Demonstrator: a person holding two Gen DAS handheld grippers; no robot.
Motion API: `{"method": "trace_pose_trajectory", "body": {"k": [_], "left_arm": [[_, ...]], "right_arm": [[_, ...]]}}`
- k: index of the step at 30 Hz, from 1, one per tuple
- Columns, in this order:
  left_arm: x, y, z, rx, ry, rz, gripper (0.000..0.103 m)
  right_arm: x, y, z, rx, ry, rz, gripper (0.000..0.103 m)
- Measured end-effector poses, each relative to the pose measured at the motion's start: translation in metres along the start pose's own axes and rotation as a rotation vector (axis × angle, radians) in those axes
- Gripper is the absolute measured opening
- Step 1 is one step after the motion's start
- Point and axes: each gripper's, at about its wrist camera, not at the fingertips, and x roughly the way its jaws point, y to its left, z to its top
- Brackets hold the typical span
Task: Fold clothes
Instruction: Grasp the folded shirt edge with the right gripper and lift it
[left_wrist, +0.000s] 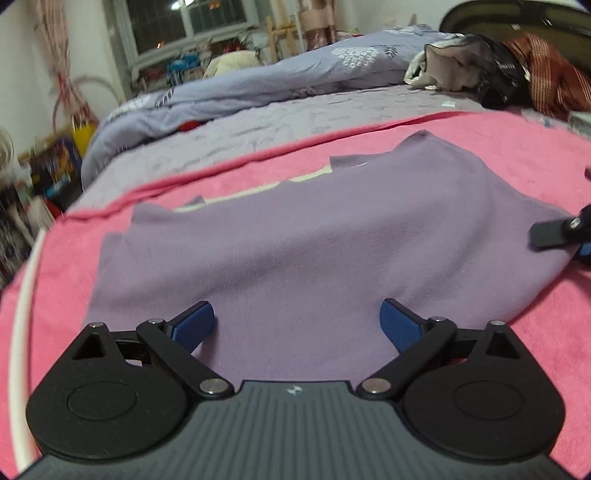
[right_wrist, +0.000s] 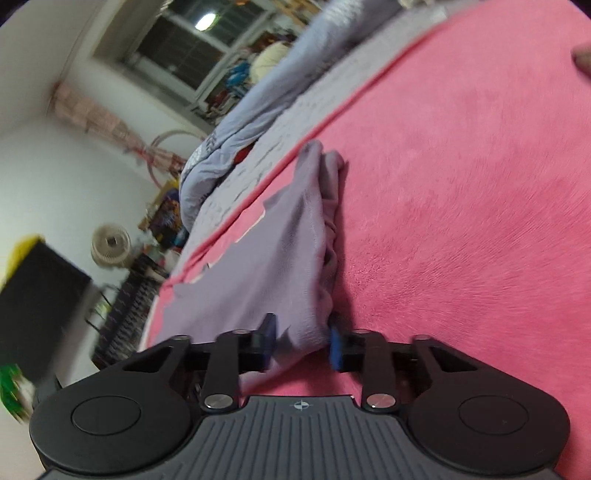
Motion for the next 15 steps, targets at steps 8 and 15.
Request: {"method": "trace_pose_trajectory", "body": {"k": [8,15], "left_arm": [[0.001,0.002,-0.002,-0.03,-0.005,-0.009,0.102],[0.0,0.005,-0.003,-0.058,-0.009,-0.025,0.102]], "right_arm": [[0.009,0.0,-0.006,-0.01,-0.038,-0.015,0.013],[0.014,0.004,-0.01,0.069,-0.07,-0.04,0.013]]}}
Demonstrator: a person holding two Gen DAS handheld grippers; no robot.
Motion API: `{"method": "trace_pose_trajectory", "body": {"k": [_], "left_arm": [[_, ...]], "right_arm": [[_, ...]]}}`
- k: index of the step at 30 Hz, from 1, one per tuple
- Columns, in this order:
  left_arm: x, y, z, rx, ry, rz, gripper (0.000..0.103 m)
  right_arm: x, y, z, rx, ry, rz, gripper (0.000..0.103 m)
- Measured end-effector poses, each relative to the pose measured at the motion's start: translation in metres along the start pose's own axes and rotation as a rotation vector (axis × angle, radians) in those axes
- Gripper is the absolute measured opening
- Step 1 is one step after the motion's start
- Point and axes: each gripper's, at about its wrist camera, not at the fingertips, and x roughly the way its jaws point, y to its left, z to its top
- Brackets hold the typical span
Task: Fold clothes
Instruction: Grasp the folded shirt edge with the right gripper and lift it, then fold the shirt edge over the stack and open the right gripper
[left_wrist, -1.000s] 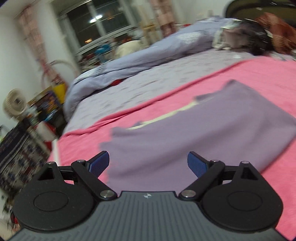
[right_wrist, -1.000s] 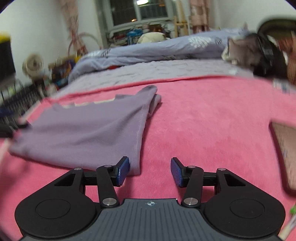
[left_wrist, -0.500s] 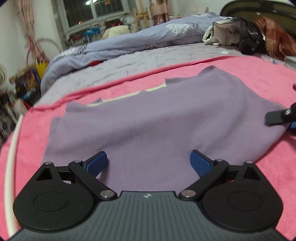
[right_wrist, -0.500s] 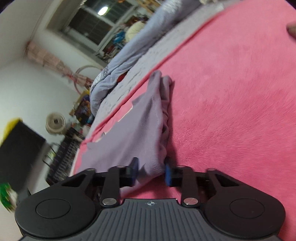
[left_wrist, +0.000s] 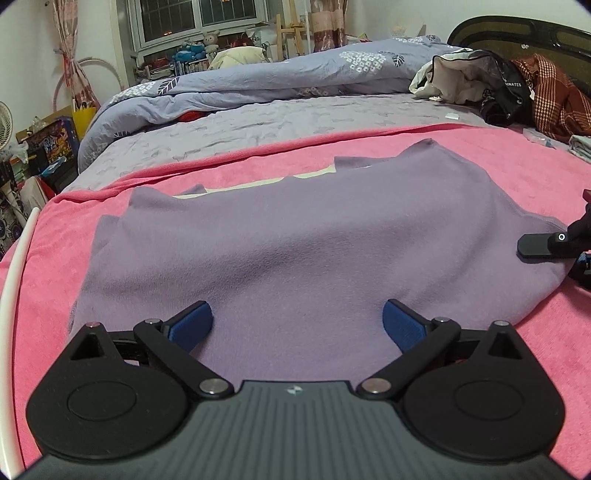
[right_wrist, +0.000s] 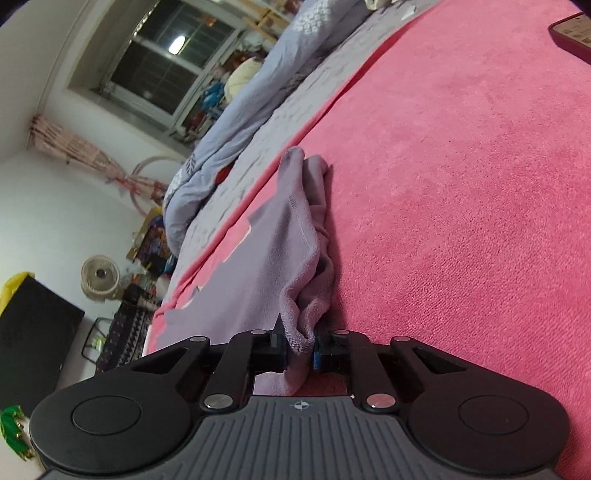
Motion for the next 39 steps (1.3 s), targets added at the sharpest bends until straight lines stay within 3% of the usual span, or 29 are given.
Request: {"method": "trace_pose_trajectory", "body": {"k": [3,7,10,13,16,19,23,26,30,35,37,39], "left_arm": [[-0.005,0.006,-0.001,-0.031,-0.001,-0.005,0.101],[-0.04,0.043,-0.008,-0.145,0.009,0.019,0.088],[-0.088,0.09,-0.026,-0.24,-0.07,0.111,0.089],[-0.125,0.139,-0.049,-0.329,-0.117,0.243,0.089],[-0.145,0.173,-0.069,-0.397,-0.104,0.365,0.089],[-0.152,0.19,-0.087,-0.428,-0.082,0.422,0.089],[-0.15,0.191,-0.098,-0.425,-0.047,0.415,0.089],[-0.143,0.184,-0.095,-0.397,-0.043,0.401,0.09],[-0.133,0.174,-0.087,-0.368,-0.047,0.382,0.09],[-0.121,0.158,-0.074,-0.296,-0.047,0.348,0.092],[-0.111,0.148,-0.064,-0.247,-0.035,0.357,0.093],[-0.099,0.14,-0.055,-0.2,-0.015,0.385,0.093]], "right_arm": [[-0.001,0.0,0.0,0.037,-0.008,-0.001,0.012],[-0.005,0.013,0.012,0.067,-0.014,0.012,0.011],[-0.002,0.06,0.022,-0.07,-0.038,-0.009,0.01],[0.021,0.14,0.016,-0.298,-0.032,-0.028,0.011],[0.059,0.223,-0.028,-0.557,0.019,-0.009,0.011],[0.105,0.277,-0.1,-0.772,0.13,0.031,0.011],[0.163,0.285,-0.176,-0.835,0.315,0.028,0.01],[0.155,0.286,-0.2,-0.961,0.231,0.026,0.011],[0.115,0.28,-0.191,-1.034,0.175,0.07,0.016],[0.068,0.25,-0.203,-1.346,-0.109,-0.179,0.037],[0.063,0.235,-0.213,-1.43,-0.136,-0.236,0.046],[0.059,0.223,-0.223,-1.478,-0.139,-0.246,0.047]]}}
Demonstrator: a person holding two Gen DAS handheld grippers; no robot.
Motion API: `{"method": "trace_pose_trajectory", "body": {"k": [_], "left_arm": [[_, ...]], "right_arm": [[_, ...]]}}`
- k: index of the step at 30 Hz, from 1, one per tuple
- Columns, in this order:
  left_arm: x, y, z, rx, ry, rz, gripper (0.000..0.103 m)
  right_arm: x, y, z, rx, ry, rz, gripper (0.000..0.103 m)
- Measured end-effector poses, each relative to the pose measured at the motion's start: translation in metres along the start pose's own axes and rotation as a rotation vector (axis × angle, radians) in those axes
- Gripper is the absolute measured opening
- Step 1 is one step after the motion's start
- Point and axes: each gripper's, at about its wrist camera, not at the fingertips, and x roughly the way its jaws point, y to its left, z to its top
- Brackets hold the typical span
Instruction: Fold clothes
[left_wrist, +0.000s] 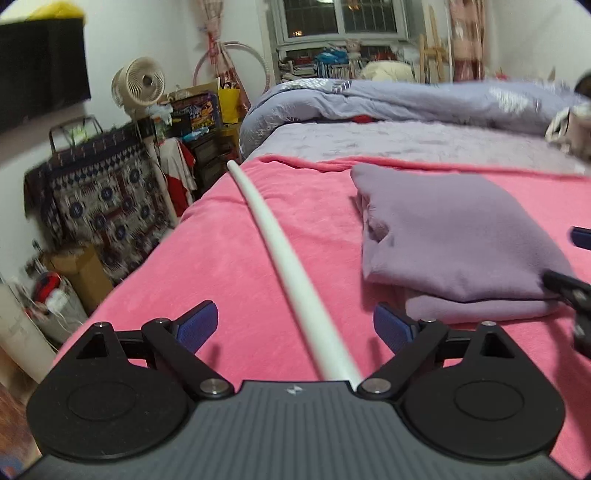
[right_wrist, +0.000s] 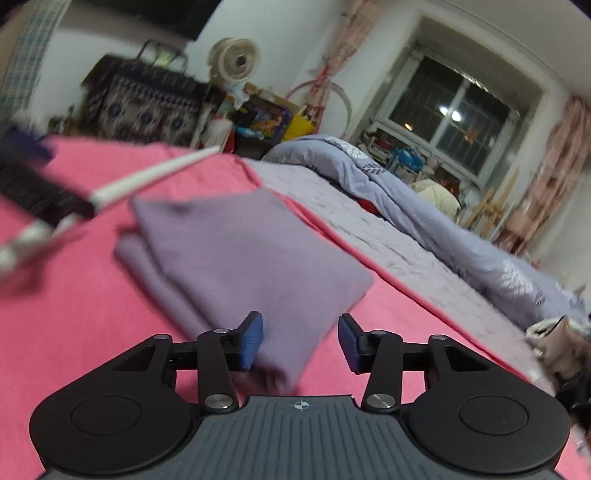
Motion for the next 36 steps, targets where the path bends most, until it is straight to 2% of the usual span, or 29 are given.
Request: {"method": "trace_pose_trajectory", "body": {"k": [4,8,12,15,16,21,25,32,34,36], "left_arm": [[0.013,-0.023,0.008,0.076,0.024,0.041,0.094],[0.03,-0.032,0.004,0.109,0.062,0.09,0.095],[0.033,-0.026,0.002,0.077,0.068,0.077,0.097],[0.037,-0.021,0.0,0.046,0.079,0.067,0.102],[0.038,-0.019,0.0,0.035,0.082,0.063,0.102],[0.037,-0.012,-0.005,0.004,0.079,0.04,0.103],[0.037,-0.012,-0.006,-0.003,0.076,0.041,0.103],[0.036,-0.013,-0.007,-0.011,0.066,0.05,0.103],[0.037,-0.013,-0.009,-0.016,0.066,0.045,0.103],[0.038,-0.011,-0.009,-0.023,0.067,0.038,0.103]], "right_arm": [[-0.005,0.013,-0.01,-0.064,-0.024,-0.031,0.05],[-0.009,0.025,-0.018,-0.137,-0.048,-0.019,0.059],[-0.001,0.04,-0.021,-0.224,-0.068,-0.105,0.06],[0.004,0.039,-0.015,-0.194,-0.073,-0.141,0.061],[0.006,0.037,-0.013,-0.185,-0.067,-0.157,0.066],[0.018,0.036,-0.026,-0.251,-0.047,-0.302,0.069],[0.013,0.032,-0.037,-0.232,-0.05,-0.316,0.07],[0.028,0.061,-0.035,-0.346,-0.103,-0.26,0.066],[0.04,0.062,-0.026,-0.337,-0.092,-0.272,0.067],[0.048,0.055,-0.021,-0.314,-0.078,-0.323,0.068]]}}
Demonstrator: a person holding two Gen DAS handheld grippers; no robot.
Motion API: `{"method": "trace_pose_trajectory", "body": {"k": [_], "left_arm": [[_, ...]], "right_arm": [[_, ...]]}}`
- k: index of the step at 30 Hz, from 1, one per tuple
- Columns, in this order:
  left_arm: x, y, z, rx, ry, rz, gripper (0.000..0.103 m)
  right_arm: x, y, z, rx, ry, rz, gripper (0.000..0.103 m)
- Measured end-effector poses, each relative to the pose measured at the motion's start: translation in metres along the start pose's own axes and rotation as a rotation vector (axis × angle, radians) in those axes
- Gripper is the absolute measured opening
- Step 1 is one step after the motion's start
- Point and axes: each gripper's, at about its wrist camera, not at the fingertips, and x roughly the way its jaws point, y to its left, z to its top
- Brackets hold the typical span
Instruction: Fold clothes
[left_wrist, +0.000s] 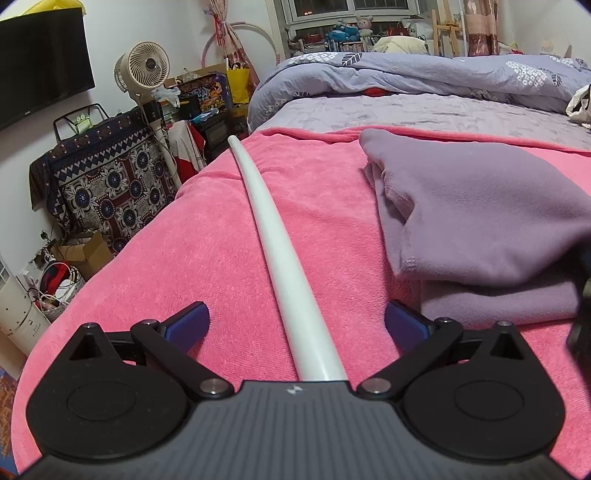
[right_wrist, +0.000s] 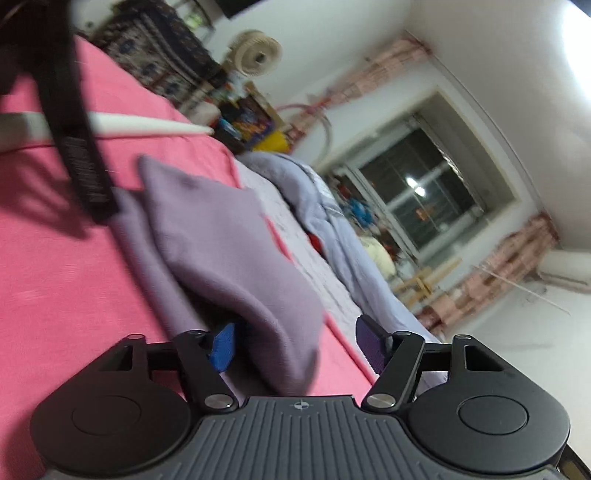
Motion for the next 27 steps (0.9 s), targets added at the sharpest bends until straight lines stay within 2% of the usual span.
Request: {"method": "trace_pose_trajectory", "body": {"k": [2,5,9,10,13,15,17,19,20,21,24,25,27], "left_arm": [[0.0,0.001,0.0,-0.003,0.0,-0.005,0.103],[0.0,0.002,0.0,-0.003,-0.003,-0.007,0.103],[0.0,0.001,0.0,-0.002,-0.006,-0.006,0.103],[-0.001,0.001,0.0,-0.003,-0.008,-0.007,0.103],[-0.005,0.004,0.002,-0.007,-0.01,-0.022,0.103],[-0.017,0.009,0.008,-0.028,-0.008,-0.043,0.097],[-0.035,0.011,0.018,-0.038,-0.058,-0.095,0.098],[-0.049,0.0,0.027,0.01,-0.108,-0.154,0.098],[-0.051,-0.011,0.032,0.052,-0.122,-0.159,0.099],[-0.049,-0.025,0.036,0.11,-0.127,-0.142,0.099],[-0.022,-0.065,0.035,0.278,-0.084,-0.01,0.1],[-0.011,-0.071,0.031,0.309,-0.07,0.025,0.101],[-0.006,-0.065,0.028,0.299,-0.07,0.025,0.103]], "right_arm": [[0.002,-0.009,-0.003,0.015,0.016,-0.08,0.071],[-0.004,-0.03,-0.018,0.084,0.041,-0.121,0.076],[-0.003,-0.033,-0.041,0.102,0.106,-0.091,0.077],[-0.003,-0.03,-0.044,0.092,0.096,-0.074,0.075],[-0.006,-0.021,-0.042,0.043,0.054,-0.106,0.074],[-0.004,-0.023,-0.042,0.064,0.062,-0.087,0.074],[-0.001,-0.027,-0.043,0.106,0.078,-0.064,0.074],[-0.002,-0.03,-0.044,0.139,0.089,-0.043,0.074],[-0.002,-0.031,-0.044,0.15,0.091,-0.034,0.074],[-0.002,-0.032,-0.043,0.154,0.093,-0.032,0.074],[-0.005,-0.034,-0.044,0.166,0.098,-0.025,0.074],[-0.006,-0.035,-0.044,0.174,0.1,-0.02,0.074],[-0.009,-0.039,-0.045,0.199,0.101,0.003,0.074]]}}
